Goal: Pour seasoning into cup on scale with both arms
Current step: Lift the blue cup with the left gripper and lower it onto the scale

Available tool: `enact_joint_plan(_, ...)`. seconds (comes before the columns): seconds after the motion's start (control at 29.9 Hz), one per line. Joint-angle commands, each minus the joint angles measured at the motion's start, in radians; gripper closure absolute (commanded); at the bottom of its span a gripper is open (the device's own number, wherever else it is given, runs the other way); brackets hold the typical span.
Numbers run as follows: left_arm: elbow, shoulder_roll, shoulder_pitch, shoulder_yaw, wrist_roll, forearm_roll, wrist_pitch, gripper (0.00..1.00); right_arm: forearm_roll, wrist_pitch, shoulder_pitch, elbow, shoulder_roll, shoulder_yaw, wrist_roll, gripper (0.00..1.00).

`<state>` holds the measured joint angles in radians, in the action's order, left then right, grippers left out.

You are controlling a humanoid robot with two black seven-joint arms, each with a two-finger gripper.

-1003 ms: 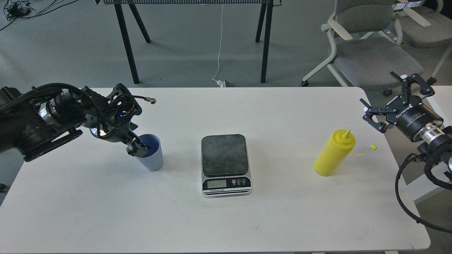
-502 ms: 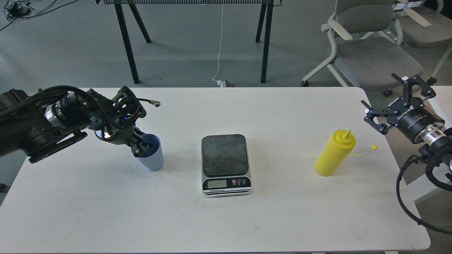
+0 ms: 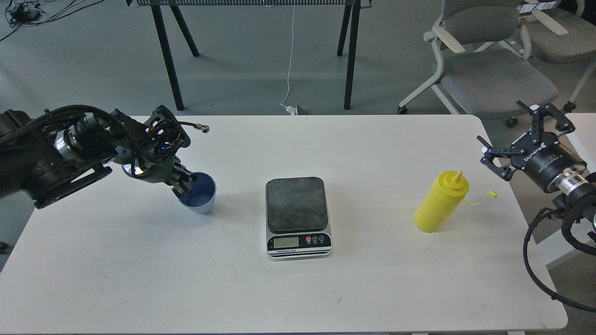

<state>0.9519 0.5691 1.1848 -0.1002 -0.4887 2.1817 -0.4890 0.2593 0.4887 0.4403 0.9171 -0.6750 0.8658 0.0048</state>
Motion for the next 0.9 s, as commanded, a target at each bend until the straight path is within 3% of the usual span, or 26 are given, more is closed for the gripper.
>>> enact_joint_plan(0.0, 0.015, 0.0, 0.061, 0.005, 0.0, 0.0, 0.0, 0.97, 0.0, 0.0, 0.0, 0.002, 0.0, -0.001, 0.0, 0.01)
enact_joint_plan(0.33, 0.111, -0.078, 0.219, 0.007, 0.0, -0.2, 0.0, 0.96, 0.0, 0.0, 0.0, 0.002, 0.0, 0.001, 0.0, 0.01)
enact_joint_plan(0.57, 0.099, -0.231, 0.21, 0.004, 0.0, -0.189, 0.0, 0.96, 0.0, 0.0, 0.0, 0.0, 0.0, 0.002, 0.0, 0.01)
enact_joint_plan(0.87, 0.044, -0.287, 0.177, -0.001, 0.0, -0.177, 0.0, 0.95, 0.0, 0.0, 0.0, -0.001, -0.011, 0.004, 0.0, 0.01)
